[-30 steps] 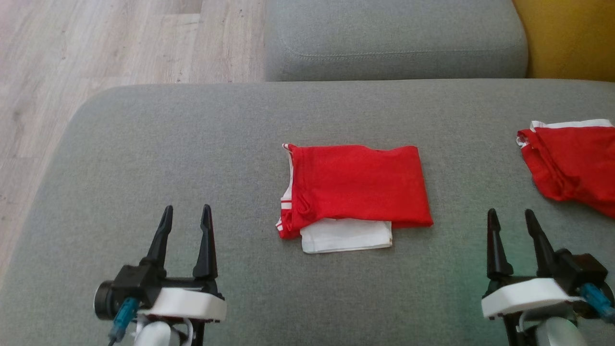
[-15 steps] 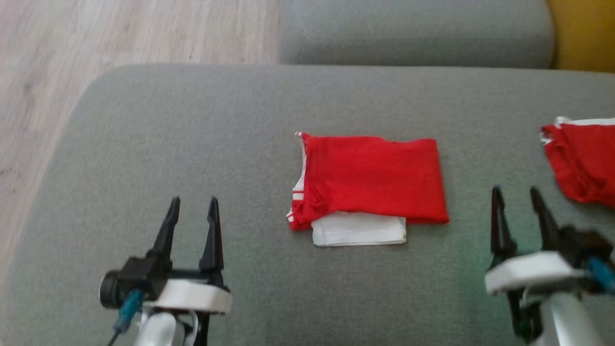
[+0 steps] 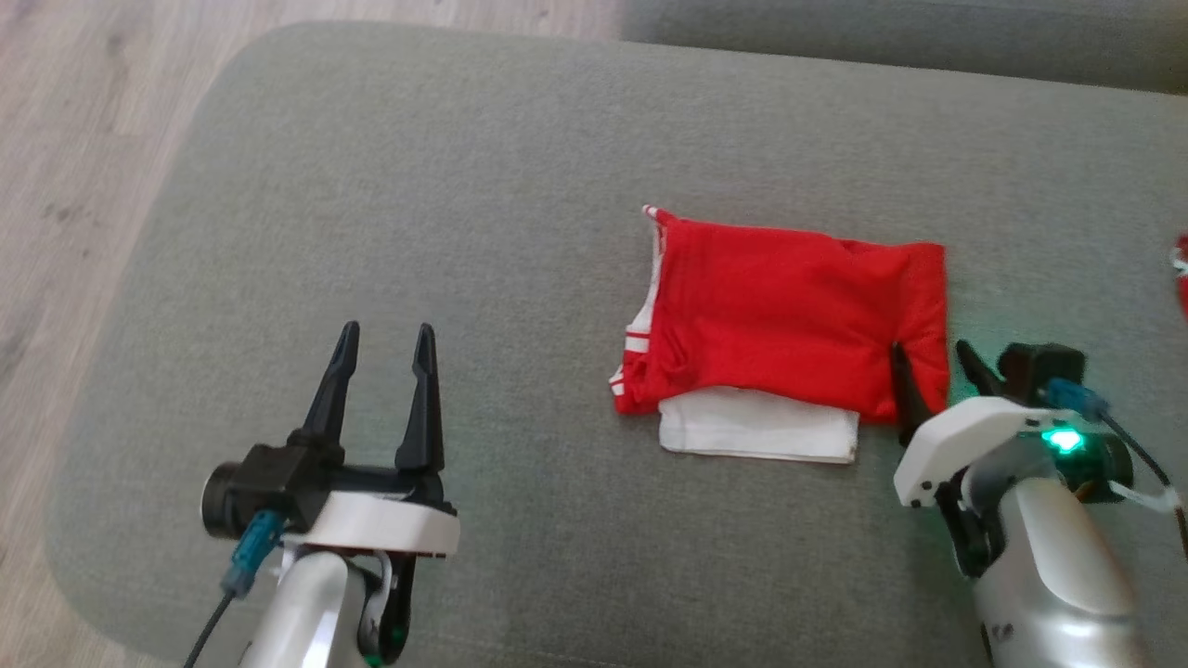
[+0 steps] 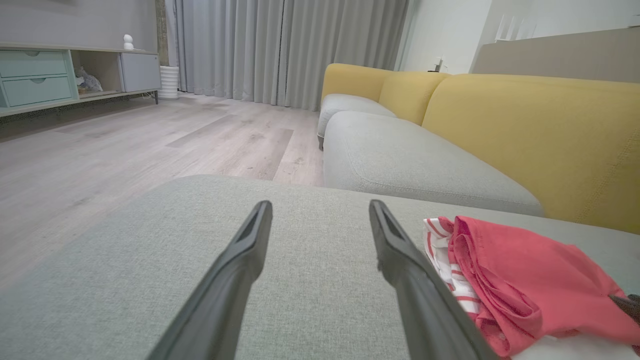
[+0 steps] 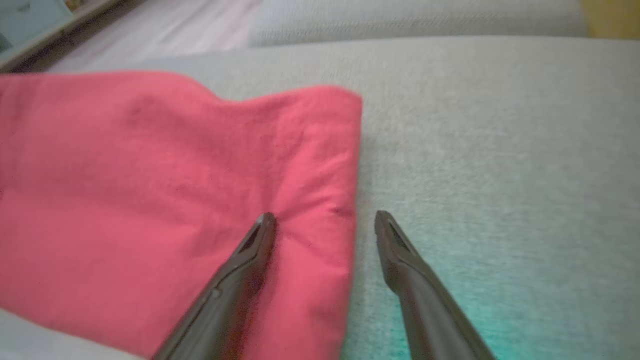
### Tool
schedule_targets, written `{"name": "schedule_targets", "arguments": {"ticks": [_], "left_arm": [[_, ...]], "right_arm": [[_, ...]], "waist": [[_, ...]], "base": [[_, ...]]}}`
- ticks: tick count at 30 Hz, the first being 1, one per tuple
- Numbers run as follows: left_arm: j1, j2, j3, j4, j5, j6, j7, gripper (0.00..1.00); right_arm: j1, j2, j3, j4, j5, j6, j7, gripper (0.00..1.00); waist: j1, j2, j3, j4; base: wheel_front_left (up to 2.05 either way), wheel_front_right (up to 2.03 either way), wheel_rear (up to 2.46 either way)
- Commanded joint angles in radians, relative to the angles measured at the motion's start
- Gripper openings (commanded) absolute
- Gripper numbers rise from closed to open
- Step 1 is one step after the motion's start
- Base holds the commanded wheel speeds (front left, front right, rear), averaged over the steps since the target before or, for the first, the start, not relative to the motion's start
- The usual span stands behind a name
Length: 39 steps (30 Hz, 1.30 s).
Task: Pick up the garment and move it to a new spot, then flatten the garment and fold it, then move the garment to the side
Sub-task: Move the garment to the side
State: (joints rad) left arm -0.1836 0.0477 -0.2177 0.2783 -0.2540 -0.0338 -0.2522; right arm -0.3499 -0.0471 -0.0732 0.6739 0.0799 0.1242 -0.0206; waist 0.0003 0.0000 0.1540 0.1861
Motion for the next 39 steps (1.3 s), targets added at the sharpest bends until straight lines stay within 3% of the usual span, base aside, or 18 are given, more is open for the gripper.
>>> {"name": "schedule_targets", "arguments": {"ticks": [1,7,8,9,10,19,26,33,34,39], "left_arm": [[-0.051,0.003,0.026,-0.030,-0.004,0.005,-0.010,1.00],[-0.060,0.003,0.024,-0.028,-0.010,0.008,-0.010,1.00],[-0.061,0.003,0.024,-0.028,-0.010,0.009,-0.010,1.00],[-0.061,0.003,0.025,-0.027,-0.010,0.009,-0.010,1.00],[-0.062,0.003,0.026,-0.026,-0.010,0.010,-0.010,1.00],[-0.049,0.003,0.030,-0.029,0.001,0.010,-0.010,1.00],[-0.040,0.003,0.011,-0.038,-0.005,0.019,-0.010,1.00],[-0.045,0.003,0.014,-0.043,0.009,0.015,-0.010,1.00],[-0.045,0.003,0.014,-0.043,0.009,0.015,-0.010,1.00],[-0.079,0.003,0.011,-0.051,0.006,0.005,-0.010,1.00]], "right_arm": [[-0.050,-0.003,0.025,0.007,-0.025,0.007,0.015,1.00],[-0.105,-0.003,0.035,0.144,-0.036,0.007,0.050,1.00],[-0.112,-0.003,0.038,0.161,-0.035,0.007,0.052,0.78],[-0.119,-0.003,0.042,0.177,-0.038,0.007,0.050,0.16],[-0.124,-0.003,0.046,0.188,-0.045,0.007,0.046,0.00],[-0.145,-0.003,0.057,0.140,-0.175,0.007,-0.069,0.00],[-0.099,-0.021,0.085,-0.028,-0.313,0.007,-0.035,0.00],[-0.143,-0.227,0.180,-0.132,-0.335,0.007,0.053,0.00],[-0.143,-0.227,0.180,-0.132,-0.335,0.007,0.053,0.00],[-0.226,-0.404,0.151,-0.124,-0.347,0.007,0.113,0.00]], "waist": [[-0.0003,0.0000,0.017,0.019],[-0.0003,0.0000,0.027,0.036],[-0.0003,0.0000,0.026,0.037],[-0.0003,0.0000,0.025,0.036],[-0.0003,0.0000,0.024,0.035],[-0.0003,0.0000,-0.027,-0.033],[-0.0003,0.0000,-0.070,-0.128],[-0.0003,0.0000,-0.019,-0.189],[-0.0003,0.0000,-0.019,-0.189],[-0.0003,0.0000,0.047,-0.187]], "base": [[0.00,0.00,0.00],[0.00,0.00,0.00],[0.00,0.00,0.00],[0.00,0.00,0.00],[0.00,0.00,0.00],[0.00,0.00,0.00],[0.00,0.00,0.00],[0.00,0.00,0.00],[0.00,0.00,0.00],[0.00,0.00,0.00]]}}
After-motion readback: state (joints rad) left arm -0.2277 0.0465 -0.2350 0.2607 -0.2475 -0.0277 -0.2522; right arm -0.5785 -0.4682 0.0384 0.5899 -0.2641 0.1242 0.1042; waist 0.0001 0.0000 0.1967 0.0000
